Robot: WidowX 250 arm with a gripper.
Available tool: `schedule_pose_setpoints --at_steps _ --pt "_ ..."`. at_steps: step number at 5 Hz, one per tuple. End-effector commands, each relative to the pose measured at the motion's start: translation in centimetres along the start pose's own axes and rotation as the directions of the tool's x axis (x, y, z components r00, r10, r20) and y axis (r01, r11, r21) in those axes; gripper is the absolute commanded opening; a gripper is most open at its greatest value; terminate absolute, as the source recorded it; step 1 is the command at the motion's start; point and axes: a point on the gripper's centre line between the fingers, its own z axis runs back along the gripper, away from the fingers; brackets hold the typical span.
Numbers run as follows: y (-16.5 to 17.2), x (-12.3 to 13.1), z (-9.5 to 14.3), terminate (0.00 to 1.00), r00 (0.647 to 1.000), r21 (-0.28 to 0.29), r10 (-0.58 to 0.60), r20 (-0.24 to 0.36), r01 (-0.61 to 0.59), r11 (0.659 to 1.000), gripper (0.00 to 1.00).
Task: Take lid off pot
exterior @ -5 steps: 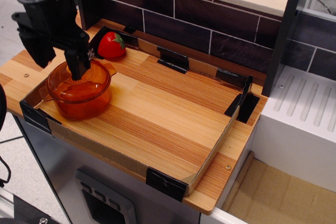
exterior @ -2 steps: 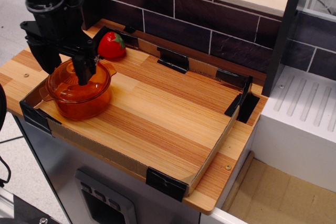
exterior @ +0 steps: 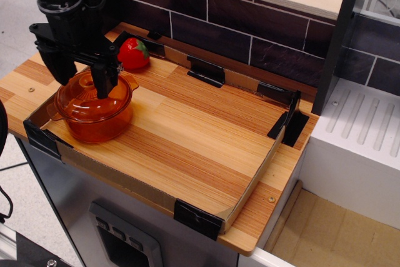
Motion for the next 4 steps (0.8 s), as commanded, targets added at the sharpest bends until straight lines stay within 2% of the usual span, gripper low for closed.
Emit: schedule_pose_setpoints --at_steps 1,2,3,4 --pt "0.5 1.4 0.6 0.00 0.999 0.024 0.013 0.030 -0.014 1.000 0.00" --pt "0.6 1.6 0.6 0.00 1.000 0.022 0.014 0.027 -0.015 1.000 0.00" --pt "0.6 2.3 1.9 0.00 0.999 0.011 0.034 0.031 -0.034 0.999 0.00" --pt "-0.3 2.8 4.7 0.00 0.997 -0.017 0.067 0.023 -0.067 0.998 0.00"
